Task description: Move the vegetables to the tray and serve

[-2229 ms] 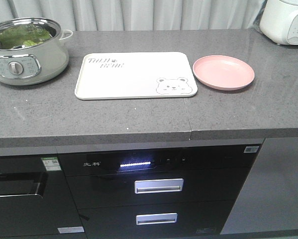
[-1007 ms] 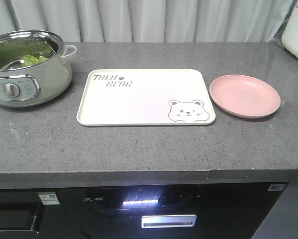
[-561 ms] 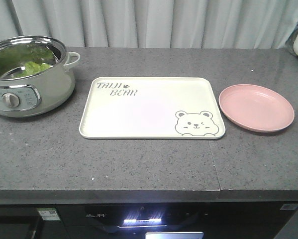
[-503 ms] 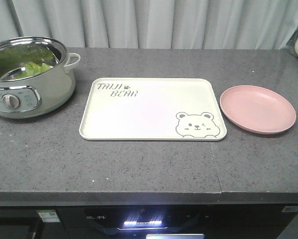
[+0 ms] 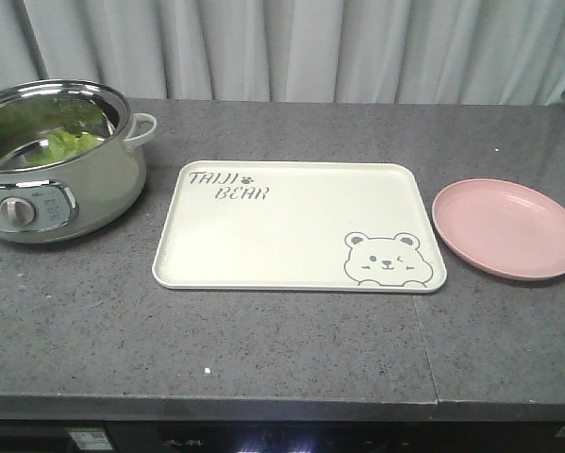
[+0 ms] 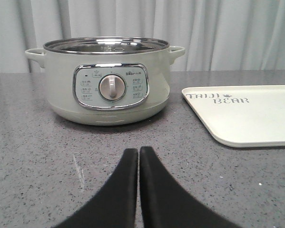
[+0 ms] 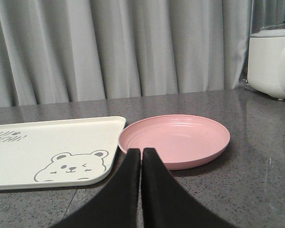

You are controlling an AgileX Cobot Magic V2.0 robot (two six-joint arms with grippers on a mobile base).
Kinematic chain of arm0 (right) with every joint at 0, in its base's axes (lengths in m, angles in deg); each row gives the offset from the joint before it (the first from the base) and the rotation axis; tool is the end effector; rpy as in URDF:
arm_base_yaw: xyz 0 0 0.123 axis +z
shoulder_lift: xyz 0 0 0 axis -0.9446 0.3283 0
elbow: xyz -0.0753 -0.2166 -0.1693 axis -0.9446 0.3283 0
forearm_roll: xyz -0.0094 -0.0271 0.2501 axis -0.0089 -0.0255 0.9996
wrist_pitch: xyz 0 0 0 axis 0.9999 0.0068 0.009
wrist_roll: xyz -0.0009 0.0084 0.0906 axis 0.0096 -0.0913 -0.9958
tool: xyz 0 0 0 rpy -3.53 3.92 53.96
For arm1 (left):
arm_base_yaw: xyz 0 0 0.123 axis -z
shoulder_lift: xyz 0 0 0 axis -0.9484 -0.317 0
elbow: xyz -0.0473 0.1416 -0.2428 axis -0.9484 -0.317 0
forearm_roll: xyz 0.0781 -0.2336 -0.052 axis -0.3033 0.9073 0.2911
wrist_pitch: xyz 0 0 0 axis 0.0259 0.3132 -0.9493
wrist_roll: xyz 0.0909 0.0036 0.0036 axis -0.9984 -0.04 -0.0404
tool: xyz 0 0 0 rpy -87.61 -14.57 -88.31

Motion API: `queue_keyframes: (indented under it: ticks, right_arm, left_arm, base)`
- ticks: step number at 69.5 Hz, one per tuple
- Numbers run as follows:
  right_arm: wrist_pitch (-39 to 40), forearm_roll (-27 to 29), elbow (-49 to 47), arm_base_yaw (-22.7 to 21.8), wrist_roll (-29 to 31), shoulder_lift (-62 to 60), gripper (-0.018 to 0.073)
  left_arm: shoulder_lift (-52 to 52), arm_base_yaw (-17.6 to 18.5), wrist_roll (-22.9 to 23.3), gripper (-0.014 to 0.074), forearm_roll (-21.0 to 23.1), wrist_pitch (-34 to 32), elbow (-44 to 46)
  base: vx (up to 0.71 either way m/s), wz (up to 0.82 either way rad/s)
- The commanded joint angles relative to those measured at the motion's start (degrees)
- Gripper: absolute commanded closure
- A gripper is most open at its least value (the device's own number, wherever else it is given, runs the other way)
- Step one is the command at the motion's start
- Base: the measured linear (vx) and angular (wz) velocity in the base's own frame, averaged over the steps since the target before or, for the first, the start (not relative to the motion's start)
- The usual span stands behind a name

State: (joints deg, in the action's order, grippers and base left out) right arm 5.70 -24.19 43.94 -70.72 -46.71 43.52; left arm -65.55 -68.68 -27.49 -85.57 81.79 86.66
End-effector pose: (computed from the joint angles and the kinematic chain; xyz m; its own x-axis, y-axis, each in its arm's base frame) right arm 0.0566 0.0000 0.2027 0.0535 0.1011 -0.9934 -0.0061 0.9949 0.1009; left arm 0.0566 -0.0022 0.1948 -0.0431 -0.0433 -0.9981 0.0422 0.9981 -0.0451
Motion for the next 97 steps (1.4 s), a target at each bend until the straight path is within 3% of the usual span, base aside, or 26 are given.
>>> queue_keyframes:
  ticks: [1,97]
  right_arm:
    - [4.3,-0.1,0.9,-0.3,0.2,-0.3,0.0562]
    - [4.4,-0.1,0.9,-0.3,0.2,-0.3,0.0562]
  left_arm:
    - [0.3,0.0,0.4,0.0602,0.0,-4.1,-1.3]
    - [0.3,0.0,0.4,0.0602,0.0,-4.1,-1.3]
  base:
    - [0.06,0.02]
    - [0.02,0.00]
